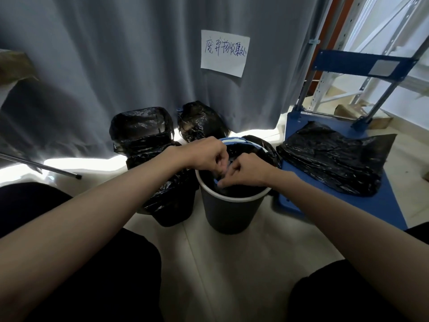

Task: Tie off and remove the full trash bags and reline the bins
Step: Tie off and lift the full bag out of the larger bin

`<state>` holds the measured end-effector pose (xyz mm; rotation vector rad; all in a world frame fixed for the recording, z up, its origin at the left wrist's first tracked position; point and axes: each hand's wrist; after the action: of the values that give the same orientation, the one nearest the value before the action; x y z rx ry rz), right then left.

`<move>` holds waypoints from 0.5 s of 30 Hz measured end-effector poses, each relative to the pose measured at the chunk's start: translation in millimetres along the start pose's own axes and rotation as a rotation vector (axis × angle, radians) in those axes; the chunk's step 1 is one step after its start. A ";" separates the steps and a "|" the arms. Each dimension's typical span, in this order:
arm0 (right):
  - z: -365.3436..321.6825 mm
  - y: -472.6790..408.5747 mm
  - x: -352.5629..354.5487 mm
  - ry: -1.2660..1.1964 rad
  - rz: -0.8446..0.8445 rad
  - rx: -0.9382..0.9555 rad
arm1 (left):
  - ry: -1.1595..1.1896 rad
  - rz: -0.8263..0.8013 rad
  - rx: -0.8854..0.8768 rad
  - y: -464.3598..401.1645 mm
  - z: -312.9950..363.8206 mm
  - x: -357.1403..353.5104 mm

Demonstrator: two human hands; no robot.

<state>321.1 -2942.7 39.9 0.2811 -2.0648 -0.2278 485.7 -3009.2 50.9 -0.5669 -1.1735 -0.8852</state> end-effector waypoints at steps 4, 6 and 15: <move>-5.8 -0.7 -14.3 0.091 0.083 0.023 | -0.021 -0.115 0.065 2.4 -6.7 8.9; -8.4 -2.3 -15.1 0.088 0.140 0.009 | -0.058 -0.156 0.086 4.4 -8.8 7.5; -8.4 -6.4 12.4 -0.102 0.158 -0.031 | -0.321 -0.024 0.069 6.5 -8.2 -2.5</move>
<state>323.2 -2952.8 52.5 0.0884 -2.1704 -0.1809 495.1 -3011.3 46.3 -0.6559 -1.4978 -0.7886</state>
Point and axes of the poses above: each hand's wrist, its own y-axis away from the middle knuckle, its own x-axis out of the back of the hand, z = x × y, and after that the axes turned 8 degrees about -x, right-handed
